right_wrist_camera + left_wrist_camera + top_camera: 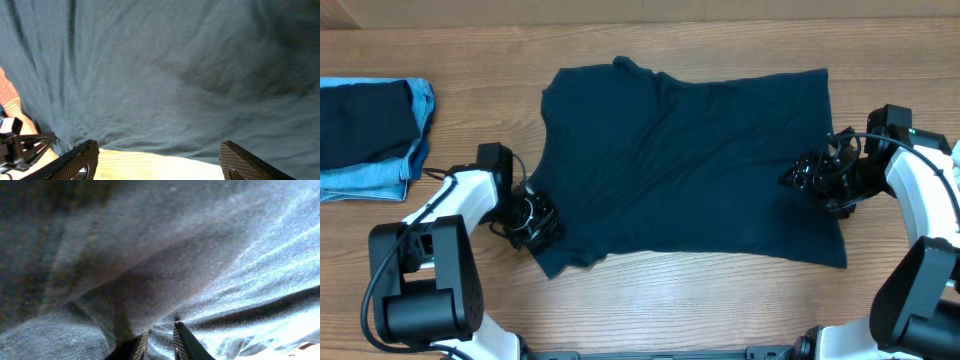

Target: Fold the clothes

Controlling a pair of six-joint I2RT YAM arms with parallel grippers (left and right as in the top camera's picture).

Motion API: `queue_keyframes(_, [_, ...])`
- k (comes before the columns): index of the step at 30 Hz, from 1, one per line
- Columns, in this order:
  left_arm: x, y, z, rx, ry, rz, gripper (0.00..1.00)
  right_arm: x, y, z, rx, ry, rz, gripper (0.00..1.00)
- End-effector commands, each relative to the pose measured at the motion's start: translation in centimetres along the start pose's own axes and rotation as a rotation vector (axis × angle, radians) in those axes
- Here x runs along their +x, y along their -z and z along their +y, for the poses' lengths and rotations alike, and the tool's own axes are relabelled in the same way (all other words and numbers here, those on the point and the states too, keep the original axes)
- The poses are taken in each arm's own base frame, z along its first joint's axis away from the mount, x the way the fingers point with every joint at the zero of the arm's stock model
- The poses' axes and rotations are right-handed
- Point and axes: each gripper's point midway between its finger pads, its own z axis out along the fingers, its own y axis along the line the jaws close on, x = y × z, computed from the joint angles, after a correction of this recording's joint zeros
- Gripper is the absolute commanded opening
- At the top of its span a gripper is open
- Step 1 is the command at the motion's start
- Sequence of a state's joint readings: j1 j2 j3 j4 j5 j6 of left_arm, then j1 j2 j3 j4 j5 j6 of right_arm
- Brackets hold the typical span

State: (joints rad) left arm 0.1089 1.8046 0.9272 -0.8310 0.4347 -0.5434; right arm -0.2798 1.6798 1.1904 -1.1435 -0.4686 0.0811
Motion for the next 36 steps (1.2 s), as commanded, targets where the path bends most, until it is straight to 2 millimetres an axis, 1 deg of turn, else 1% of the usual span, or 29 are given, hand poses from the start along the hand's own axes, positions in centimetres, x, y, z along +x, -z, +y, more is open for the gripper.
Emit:
queue_keyframes(1, [-1.9, -1.7, 9.1, -0.358, 0.050, -0.072, 0.23, 0.0, 0.5, 0.0, 0.025, 0.020, -0.025, 0.83])
queue_keyframes(6, [-3.3, -0.7, 9.8, -0.323, 0.111, -0.098, 0.22, -0.1, 0.5, -0.7, 0.062, 0.012, -0.030, 0.87])
queue_keyframes(9, [-4.1, 0.0, 10.4, -0.303, 0.151, -0.111, 0.21, -0.1, 0.5, -0.8, 0.068, 0.011, -0.029, 0.87])
queue_keyframes(11, [-4.4, 0.3, 10.5, -0.268, 0.155, -0.108, 0.21, -0.1, 0.5, -0.8, 0.068, 0.011, -0.029, 0.86])
queue_keyframes(13, [-4.7, 0.4, 10.2, -0.227, 0.143, -0.103, 0.22, -0.1, 0.3, -0.9, 0.070, -0.006, -0.028, 0.79])
queue_keyframes(15, [-4.6, 0.2, 9.4, -0.186, 0.105, -0.087, 0.24, -0.2, -0.2, -1.2, 0.072, -0.030, -0.030, 0.69])
queue_keyframes(16, [-4.4, 0.1, 9.0, -0.171, 0.085, -0.078, 0.25, -0.3, -0.6, -1.3, 0.070, -0.031, -0.033, 0.67])
queue_keyframes(19, [-3.9, -0.4, 7.5, -0.134, 0.001, -0.056, 0.29, -1.0, -2.2, -1.1, 0.052, -0.011, -0.076, 0.66])
queue_keyframes(20, [-3.8, -0.5, 7.0, -0.124, -0.027, -0.052, 0.30, -1.4, -2.7, -0.7, 0.034, 0.012, -0.097, 0.63])
queue_keyframes(22, [-3.5, -0.9, 6.0, -0.102, -0.086, -0.041, 0.33, -2.2, -3.8, 0.0, 0.007, 0.059, -0.138, 0.55])
queue_keyframes(23, [-3.2, -1.0, 5.4, -0.088, -0.115, -0.033, 0.33, -2.6, -4.4, 0.3, 0.002, 0.059, -0.153, 0.45])
queue_keyframes(24, [-3.1, -1.2, 4.8, -0.076, -0.136, -0.028, 0.33, -2.7, -4.7, 0.5, -0.001, 0.059, -0.158, 0.39])
queue_keyframes(27, [-2.7, -1.7, 2.4, 0.004, -0.238, -0.022, 0.34, -3.6, -6.2, 0.8, -0.010, 0.030, -0.177, 0.31])
queue_keyframes(29, [-2.5, -1.8, 0.2, 0.092, -0.332, -0.022, 0.34, -4.4, -7.1, 1.0, -0.018, 0.031, -0.193, 0.27])
queue_keyframes(30, [-2.4, -1.8, -0.8, 0.137, -0.373, -0.023, 0.36, -4.7, -7.4, 1.1, -0.020, 0.037, -0.199, 0.23])
queue_keyframes(32, [-2.2, -1.4, -2.7, 0.233, -0.449, -0.025, 0.36, -5.2, -8.0, 0.5, 0.001, 0.035, -0.205, 0.17])
queue_keyframes(35, [-2.0, -0.2, -5.5, 0.376, -0.549, -0.037, 0.39, -5.8, -8.6, -1.2, 0.080, 0.011, -0.225, 0.16])
queue_keyframes(36, [-2.1, 0.2, -6.1, 0.400, -0.564, -0.040, 0.40, -6.0, -8.7, -1.7, 0.102, -0.003, -0.233, 0.15])
